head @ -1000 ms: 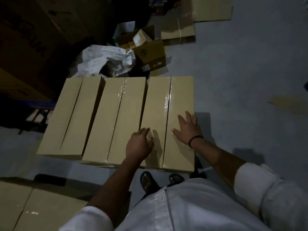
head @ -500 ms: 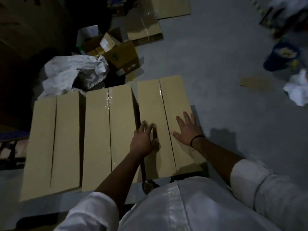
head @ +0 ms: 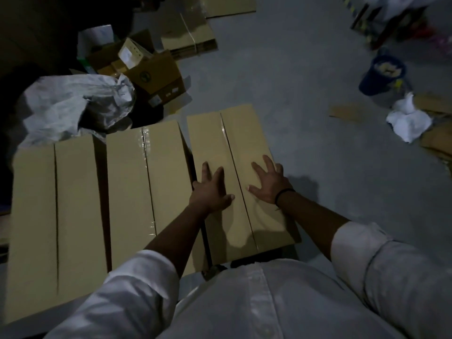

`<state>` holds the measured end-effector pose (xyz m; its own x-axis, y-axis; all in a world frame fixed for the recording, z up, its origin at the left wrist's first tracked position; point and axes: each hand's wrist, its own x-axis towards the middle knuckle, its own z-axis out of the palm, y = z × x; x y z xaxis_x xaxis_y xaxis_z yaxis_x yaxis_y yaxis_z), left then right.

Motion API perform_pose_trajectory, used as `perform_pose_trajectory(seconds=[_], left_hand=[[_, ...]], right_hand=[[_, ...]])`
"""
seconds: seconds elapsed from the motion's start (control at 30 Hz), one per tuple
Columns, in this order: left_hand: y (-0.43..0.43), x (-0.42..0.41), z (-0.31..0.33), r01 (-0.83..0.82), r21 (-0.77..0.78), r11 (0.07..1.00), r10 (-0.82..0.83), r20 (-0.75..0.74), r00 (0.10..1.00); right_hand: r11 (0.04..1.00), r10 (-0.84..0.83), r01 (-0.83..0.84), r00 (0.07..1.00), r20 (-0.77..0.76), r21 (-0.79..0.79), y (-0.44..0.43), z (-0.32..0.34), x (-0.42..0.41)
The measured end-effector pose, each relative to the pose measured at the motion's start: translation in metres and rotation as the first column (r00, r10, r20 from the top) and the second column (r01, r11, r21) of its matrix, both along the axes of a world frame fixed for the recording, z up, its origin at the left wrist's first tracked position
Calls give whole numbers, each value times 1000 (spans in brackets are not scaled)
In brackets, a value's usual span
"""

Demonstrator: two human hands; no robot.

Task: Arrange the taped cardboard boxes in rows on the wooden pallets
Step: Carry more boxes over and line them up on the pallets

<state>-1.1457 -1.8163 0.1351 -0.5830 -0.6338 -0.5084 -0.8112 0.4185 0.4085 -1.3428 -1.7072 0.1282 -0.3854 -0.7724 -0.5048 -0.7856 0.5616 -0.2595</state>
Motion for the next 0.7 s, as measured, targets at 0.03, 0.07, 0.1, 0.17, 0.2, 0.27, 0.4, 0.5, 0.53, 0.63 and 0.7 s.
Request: perform_pose_trajectory(seconds=[0.03,0.07,0.1,0.17,0.2,0.27,0.4,0.5,0.53,0.63,0.7], left_hand=[[-1,1,-1,-6,3,1000,6,-3,1000],[-1,2,-2,-11,9,1000,11,-7,1000],[-2,2,-2,-20,15,1000,20,-10,1000],[-3,1,-1,-44,18,999,45,-12,999],[-3,0,1,-53,18,998,54,-11,999],[-3,-2,1,-61,19,998,61,-2,998],[0,-9,12,-81,17,997,81,2,997],[9,-18,29,-87,-33,996,87,-11,996],[13,-23,36,-87,-65,994,86,-11,996],[25,-36,60,-113,-176,978,110,-22,994],[29,-45,77,-157,-239,958,151,-44,988]], right_hand=[[1000,-8,8,1000,3,0,-2,0,0],[1000,-8,8,1000,4,4,-4,0,0],[1000,-2,1,1000,7,10,-6,0,1],[1000,14,-14,1000,8,7,-9,1,2],[1000,15,-15,1000,8,-4,-10,2,2],[999,2,-2,1000,13,-38,-9,4,3],[993,-37,38,999,6,-114,-1,8,2],[979,-99,93,995,-26,-180,1,20,-3],[970,-122,109,991,-46,-218,2,26,-5],[932,-175,140,982,-75,-334,1,46,-17],[917,-173,132,982,-76,-376,-1,64,-26]])
